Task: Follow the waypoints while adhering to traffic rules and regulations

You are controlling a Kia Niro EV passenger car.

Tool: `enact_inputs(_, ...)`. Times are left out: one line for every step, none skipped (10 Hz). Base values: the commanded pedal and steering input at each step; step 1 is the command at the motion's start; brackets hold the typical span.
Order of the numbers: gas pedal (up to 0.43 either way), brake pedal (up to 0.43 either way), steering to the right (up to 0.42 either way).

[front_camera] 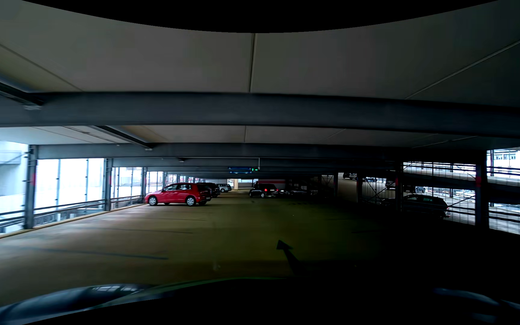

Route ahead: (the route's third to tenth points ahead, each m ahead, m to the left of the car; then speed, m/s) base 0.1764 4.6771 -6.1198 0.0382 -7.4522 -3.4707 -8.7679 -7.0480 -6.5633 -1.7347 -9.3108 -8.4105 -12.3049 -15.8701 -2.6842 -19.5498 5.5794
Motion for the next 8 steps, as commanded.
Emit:
enact_inputs(0.087, 0.0, 0.036)
enact_inputs(0.087, 0.0, 0.024)
enact_inputs(0.087, 0.0, 0.015)
enact_inputs(0.067, 0.0, 0.01)
enact_inputs(0.02, 0.0, 0.007)
enact_inputs(0.0, 0.0, 0.006)
enact_inputs(0.0, 0.0, 0.006)
enact_inputs(0.0, 0.0, 0.005)
